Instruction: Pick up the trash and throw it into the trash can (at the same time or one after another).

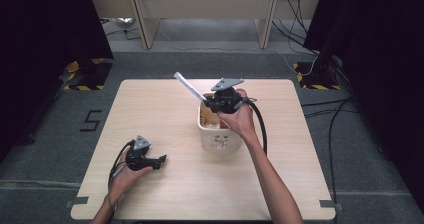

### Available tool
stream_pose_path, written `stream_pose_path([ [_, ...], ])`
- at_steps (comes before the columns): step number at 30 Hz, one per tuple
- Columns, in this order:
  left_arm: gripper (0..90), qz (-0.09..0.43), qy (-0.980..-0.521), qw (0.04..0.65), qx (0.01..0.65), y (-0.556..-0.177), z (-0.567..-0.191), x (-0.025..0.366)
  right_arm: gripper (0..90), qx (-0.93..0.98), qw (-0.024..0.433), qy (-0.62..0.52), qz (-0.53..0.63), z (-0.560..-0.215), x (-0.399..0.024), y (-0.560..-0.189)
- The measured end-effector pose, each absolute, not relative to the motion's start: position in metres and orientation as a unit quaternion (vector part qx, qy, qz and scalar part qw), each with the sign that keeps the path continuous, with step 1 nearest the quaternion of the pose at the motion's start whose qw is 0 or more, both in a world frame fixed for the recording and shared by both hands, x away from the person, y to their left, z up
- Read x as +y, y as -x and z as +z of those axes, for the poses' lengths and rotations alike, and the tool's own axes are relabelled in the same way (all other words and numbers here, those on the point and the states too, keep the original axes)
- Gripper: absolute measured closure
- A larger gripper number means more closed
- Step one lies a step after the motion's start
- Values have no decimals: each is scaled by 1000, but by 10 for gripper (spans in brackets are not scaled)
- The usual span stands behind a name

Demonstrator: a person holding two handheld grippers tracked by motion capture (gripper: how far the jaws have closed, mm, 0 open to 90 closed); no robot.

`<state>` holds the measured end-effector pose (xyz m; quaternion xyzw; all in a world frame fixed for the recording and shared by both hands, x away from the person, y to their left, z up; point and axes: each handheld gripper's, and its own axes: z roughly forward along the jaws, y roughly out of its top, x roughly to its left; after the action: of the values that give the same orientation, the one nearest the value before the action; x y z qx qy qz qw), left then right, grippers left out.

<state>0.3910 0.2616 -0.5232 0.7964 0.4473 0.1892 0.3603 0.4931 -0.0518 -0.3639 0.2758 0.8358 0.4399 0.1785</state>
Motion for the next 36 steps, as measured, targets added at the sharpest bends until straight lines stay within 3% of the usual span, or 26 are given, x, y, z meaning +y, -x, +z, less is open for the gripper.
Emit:
stream_pose_path([
  [3, 150, 190, -797, 360, 447, -391, -523, 262, 631, 839, 169, -287, 431, -365, -48, -495],
  [5, 150, 190, -797, 360, 447, -391, -523, 262, 610, 838, 172, -292, 428, -364, -48, -494],
  [12, 150, 190, -797, 360, 447, -391, -523, 262, 711, 849, 175, -273, 416, -354, -61, -484],
  [20, 150, 190, -797, 360, 447, -391, -523, 262, 781, 871, 166, -278, 369, -366, -58, -485],
  [27, 150, 189, -796, 360, 447, -391, -523, 262, 785, 878, 166, -287, 346, -373, -48, -491],
  [32, 150, 189, -796, 360, 447, -391, -523, 262, 723, 879, 160, -293, 341, -373, -47, -489],
  [36, 150, 189, -797, 360, 447, -391, -523, 262, 748, 884, 158, -289, 331, -376, -47, -490],
])
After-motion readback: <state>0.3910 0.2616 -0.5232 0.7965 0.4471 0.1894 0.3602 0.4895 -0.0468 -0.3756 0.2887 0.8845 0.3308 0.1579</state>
